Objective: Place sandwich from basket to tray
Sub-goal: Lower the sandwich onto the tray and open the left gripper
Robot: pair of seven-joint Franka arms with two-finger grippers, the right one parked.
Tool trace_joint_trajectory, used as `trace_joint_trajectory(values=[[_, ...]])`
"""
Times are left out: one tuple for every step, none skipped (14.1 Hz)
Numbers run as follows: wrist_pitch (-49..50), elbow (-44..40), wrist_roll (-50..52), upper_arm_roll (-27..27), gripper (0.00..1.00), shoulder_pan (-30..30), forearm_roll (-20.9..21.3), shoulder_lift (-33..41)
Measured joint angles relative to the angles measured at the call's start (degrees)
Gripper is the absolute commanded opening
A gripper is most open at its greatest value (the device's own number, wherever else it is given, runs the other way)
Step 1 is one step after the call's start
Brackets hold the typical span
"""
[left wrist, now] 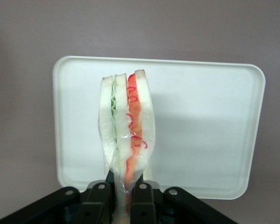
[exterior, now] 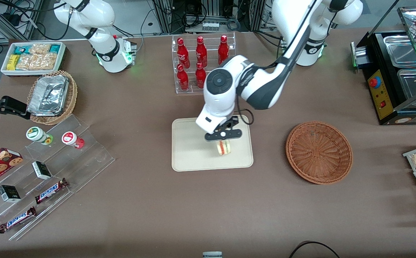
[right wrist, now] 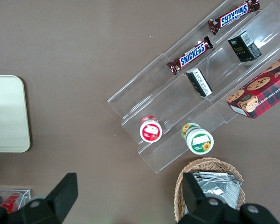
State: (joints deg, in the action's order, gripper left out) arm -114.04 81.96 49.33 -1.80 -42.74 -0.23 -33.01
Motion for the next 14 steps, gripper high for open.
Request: trace_joint_trajectory(values=[[-1.44,-0.01,0.00,0.00,0.00,-0.45,-0.51,-1.14],[-2.88,-0.02,0.00,-0.01,0.00,-0.94,-0.89,-2.25],[-4.40,-0.03,0.00,-0.02,0.00,-1.44,-1.03,-3.34],[-5.71,-0.03,0.00,-0.02,0.00,-1.78,-1.06,-4.30],[-6.64,-0.05,0.00,-0.05,0.00,-2.03,-1.06,-5.15],[-7.04,-0.06,0.00,-0.14,0.00,-2.21,-1.06,-5.93],[-7.56,-0.06,-0.01,-0.22,0.00,-2.33,-1.06,-6.69],[-8.42,-0.06,-0.03,-0.23,0.00,-2.40,-1.06,-7.53],[-9.13,-0.07,-0.09,-0.23,0.00,-2.44,-1.06,-8.32],[-9.45,-0.07,-0.17,-0.25,0.00,-2.49,-1.06,-9.08],[-9.68,-0.07,-0.25,-0.28,0.00,-2.65,-1.06,-9.71],[-9.77,-0.07,-0.26,-0.30,0.29,-2.88,-1.06,-10.21],[-9.77,-0.07,-0.27,-0.30,0.82,-3.11,-1.05,-10.62],[-9.78,-0.07,-0.29,-0.30,1.00,-3.27,-1.05,-10.89]])
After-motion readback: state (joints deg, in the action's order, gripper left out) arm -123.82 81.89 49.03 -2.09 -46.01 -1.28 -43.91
